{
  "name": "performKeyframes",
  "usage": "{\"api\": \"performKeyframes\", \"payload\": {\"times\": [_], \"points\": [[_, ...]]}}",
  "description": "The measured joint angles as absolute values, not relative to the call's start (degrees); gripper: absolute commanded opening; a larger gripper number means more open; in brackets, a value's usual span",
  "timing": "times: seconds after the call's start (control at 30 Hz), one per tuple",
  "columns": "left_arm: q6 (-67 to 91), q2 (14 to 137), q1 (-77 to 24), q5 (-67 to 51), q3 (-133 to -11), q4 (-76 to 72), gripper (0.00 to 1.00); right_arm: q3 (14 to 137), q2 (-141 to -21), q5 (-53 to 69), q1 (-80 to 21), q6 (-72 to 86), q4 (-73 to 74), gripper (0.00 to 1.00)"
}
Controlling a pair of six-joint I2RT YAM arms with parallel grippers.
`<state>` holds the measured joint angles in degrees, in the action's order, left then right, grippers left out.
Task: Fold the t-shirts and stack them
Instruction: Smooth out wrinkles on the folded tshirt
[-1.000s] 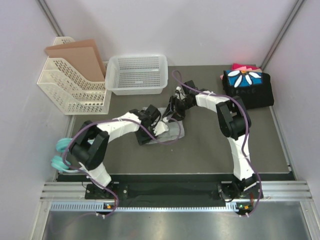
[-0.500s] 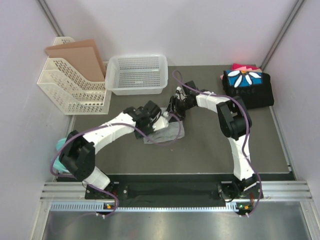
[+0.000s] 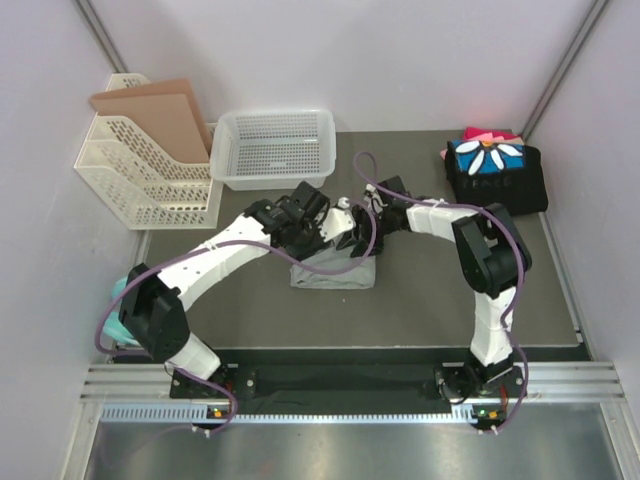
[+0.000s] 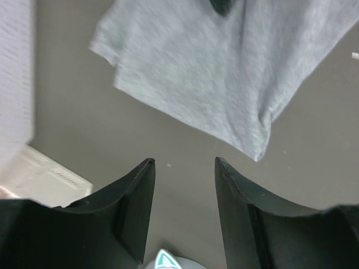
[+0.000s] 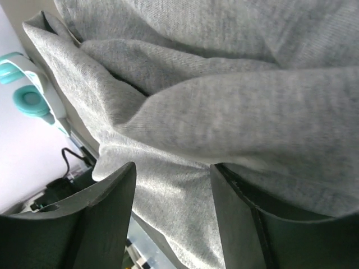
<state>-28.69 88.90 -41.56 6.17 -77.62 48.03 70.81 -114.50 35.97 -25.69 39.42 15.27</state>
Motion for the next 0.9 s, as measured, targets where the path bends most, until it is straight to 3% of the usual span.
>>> {"api": "performKeyframes", "payload": {"times": [0.13, 0.23, 0.43, 0.67, 0.9], "points": [[-27.5, 88.9, -41.5, 5.8, -70.6, 46.7, 0.52, 74.5, -114.9, 34.6, -25.7, 36.7, 21.0, 0.60], [-26.7, 89.1, -41.5, 5.9, -67.0, 45.6, 0.52, 80.5, -117.0, 33.1, -25.6, 34.2, 27.6, 0.56], [-24.2, 94.4, -37.6, 3.9, -68.4, 40.2, 0.51, 83.8, -116.4, 31.3, -24.5, 32.1, 32.9, 0.59], [-21.8, 102.0, -30.2, 0.3, -75.9, 36.2, 0.51, 74.3, -103.0, 31.9, -24.7, 33.2, 31.8, 0.54], [-20.2, 111.0, -29.2, -1.7, -84.1, 35.9, 0.50, 61.3, -92.7, 35.9, -29.3, 40.6, 19.9, 0.54]]}}
